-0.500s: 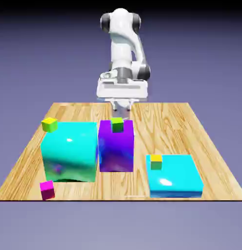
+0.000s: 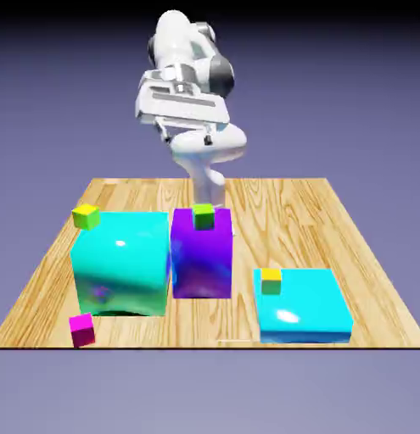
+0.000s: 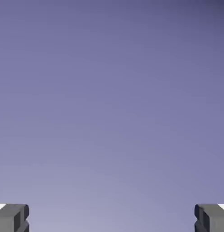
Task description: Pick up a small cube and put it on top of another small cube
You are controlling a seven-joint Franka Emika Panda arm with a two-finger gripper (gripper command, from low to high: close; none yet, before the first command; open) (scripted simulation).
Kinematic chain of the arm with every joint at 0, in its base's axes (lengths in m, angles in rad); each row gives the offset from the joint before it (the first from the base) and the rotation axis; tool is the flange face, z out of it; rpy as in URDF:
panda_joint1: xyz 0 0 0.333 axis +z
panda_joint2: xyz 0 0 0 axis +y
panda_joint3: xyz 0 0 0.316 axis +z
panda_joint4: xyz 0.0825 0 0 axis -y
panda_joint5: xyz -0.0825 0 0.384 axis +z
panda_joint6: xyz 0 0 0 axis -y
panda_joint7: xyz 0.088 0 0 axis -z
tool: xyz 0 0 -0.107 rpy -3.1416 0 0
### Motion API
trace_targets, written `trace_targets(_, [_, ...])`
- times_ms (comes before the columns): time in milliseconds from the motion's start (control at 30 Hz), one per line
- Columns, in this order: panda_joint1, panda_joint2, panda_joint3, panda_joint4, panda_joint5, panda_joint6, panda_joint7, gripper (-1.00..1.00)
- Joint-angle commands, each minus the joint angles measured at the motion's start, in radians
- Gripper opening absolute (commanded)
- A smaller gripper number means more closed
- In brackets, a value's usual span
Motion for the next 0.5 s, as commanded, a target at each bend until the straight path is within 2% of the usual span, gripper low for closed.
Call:
trace_targets(0, [0.030, -0.008, -0.036, 0.022, -0.008, -0.020, -0.036, 0.00])
trace_targets(467, [0.442, -0.116, -0.544, 0.322, -0.119, -0.301, -0.545, 0.00])
